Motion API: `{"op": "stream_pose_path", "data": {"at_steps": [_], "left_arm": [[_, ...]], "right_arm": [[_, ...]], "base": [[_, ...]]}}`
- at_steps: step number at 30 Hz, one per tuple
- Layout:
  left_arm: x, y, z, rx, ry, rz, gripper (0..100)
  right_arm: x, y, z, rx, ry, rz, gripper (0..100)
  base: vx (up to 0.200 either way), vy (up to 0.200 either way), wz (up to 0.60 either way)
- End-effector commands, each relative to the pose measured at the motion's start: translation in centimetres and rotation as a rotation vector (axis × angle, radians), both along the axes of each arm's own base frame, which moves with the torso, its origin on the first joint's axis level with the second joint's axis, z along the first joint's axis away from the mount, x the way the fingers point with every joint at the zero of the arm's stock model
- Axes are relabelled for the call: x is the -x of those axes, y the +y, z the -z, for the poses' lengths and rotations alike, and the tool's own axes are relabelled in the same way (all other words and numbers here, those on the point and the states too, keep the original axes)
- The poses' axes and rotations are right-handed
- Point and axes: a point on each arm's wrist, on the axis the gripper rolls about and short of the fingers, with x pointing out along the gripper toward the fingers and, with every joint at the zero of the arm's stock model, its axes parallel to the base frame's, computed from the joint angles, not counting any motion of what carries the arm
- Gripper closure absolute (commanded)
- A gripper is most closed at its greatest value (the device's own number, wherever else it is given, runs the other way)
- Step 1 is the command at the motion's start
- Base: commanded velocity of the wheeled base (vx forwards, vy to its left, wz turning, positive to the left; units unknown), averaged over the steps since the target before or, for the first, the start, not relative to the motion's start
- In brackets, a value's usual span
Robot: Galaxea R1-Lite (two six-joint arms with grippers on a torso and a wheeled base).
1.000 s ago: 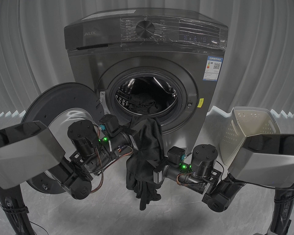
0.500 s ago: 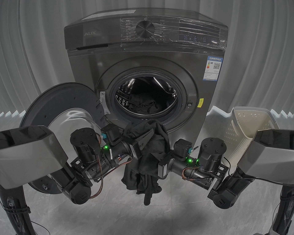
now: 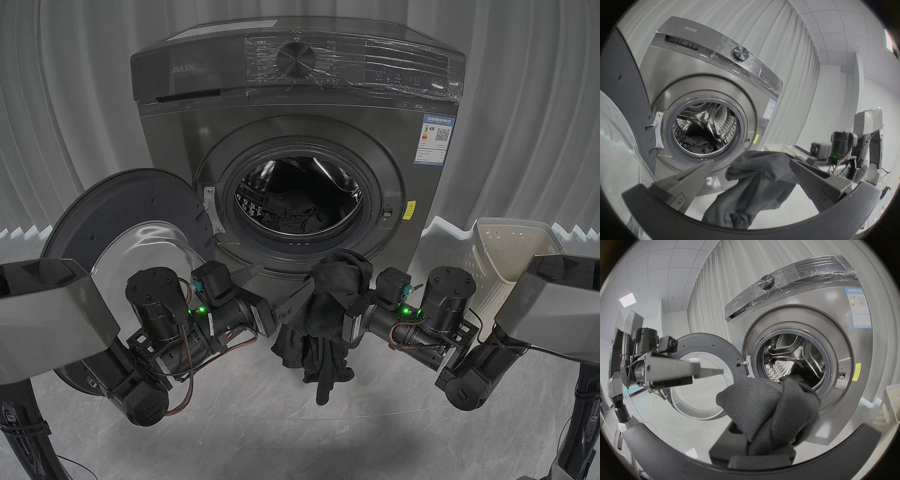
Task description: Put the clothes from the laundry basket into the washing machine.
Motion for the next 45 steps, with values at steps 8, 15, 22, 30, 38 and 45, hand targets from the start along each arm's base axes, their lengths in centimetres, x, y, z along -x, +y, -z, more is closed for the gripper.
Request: {"op": "stream_pose_path", "data": {"at_steps": [8, 15, 22, 30, 38, 45], "left_arm": [[0.3, -0.5, 4.7, -0.118, 0.108, 0.081, 0], [-1.3, -1.5, 5.6, -0.125, 0.078, 0.082, 0], [-2.4, -2.1, 5.5, -0.109, 0.049, 0.075, 0], [-3.0, -2.2, 6.0, -0.133, 0.024, 0.068, 100], [-3.1, -2.2, 5.7, -0.129, 0.016, 0.057, 100], [-3.1, -2.1, 5.1, -0.118, 0.000, 0.052, 100]], "right_arm": [[0.0, 0.9, -1.1, -0.049, -0.011, -0.020, 100], [0.7, 1.8, -1.3, -0.066, -0.004, -0.052, 100], [1.4, 2.5, -1.2, -0.072, 0.004, -0.077, 100], [1.6, 2.7, -1.1, -0.073, 0.005, -0.086, 100], [1.6, 2.8, -1.1, -0.073, 0.008, -0.083, 100], [1.9, 3.0, -1.0, -0.080, 0.017, -0.070, 100]], "base": [[0.000, 0.000, 0.00], [0.000, 0.000, 0.00], [0.000, 0.000, 0.00], [0.000, 0.000, 0.00], [0.000, 0.000, 0.00], [0.000, 0.000, 0.00]]}}
